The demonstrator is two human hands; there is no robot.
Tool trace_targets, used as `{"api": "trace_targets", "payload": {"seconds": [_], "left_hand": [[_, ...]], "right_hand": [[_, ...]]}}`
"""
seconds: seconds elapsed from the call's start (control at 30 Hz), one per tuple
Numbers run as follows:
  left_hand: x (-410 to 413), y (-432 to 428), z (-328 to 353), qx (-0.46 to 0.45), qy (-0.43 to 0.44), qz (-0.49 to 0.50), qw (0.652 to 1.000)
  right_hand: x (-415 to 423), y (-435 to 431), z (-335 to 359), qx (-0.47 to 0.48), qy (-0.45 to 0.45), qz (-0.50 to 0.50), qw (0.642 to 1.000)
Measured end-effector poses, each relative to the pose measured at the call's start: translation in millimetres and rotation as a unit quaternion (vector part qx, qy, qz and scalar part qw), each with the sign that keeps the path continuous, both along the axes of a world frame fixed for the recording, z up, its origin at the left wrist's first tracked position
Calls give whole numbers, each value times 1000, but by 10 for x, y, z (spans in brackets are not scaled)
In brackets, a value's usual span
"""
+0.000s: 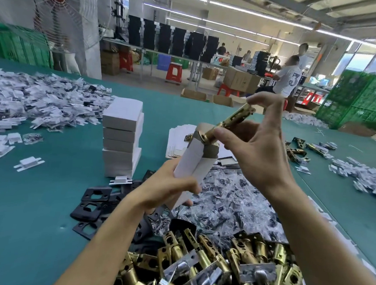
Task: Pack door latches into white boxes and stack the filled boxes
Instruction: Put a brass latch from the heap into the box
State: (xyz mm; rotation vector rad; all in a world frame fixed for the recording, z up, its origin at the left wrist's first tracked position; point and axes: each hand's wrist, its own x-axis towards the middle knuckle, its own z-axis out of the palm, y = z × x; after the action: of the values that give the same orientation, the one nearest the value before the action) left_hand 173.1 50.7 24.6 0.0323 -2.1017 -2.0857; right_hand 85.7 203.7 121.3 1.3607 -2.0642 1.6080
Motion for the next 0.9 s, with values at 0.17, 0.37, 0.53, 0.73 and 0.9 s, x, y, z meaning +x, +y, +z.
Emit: {"api": "trace_targets", "payload": {"seconds": [0.17, 0.37, 0.53, 0.73, 0.9], "left_hand": [[32, 29, 37, 63, -2, -2, 998], [20, 85, 64, 72, 26, 6, 997], [13, 59, 42, 81, 70, 13, 994], [6, 57, 30, 89, 84, 44, 991], [22, 26, 14, 93, 93, 72, 989]], "right_hand": [[-24, 12, 33, 9, 12, -11, 1000], [1, -64, 7, 41, 43, 16, 998], [39, -170, -37, 73, 59, 20, 995], [31, -180, -96, 146, 98, -9, 984], [-75, -45, -141, 46, 113, -72, 990]]}}
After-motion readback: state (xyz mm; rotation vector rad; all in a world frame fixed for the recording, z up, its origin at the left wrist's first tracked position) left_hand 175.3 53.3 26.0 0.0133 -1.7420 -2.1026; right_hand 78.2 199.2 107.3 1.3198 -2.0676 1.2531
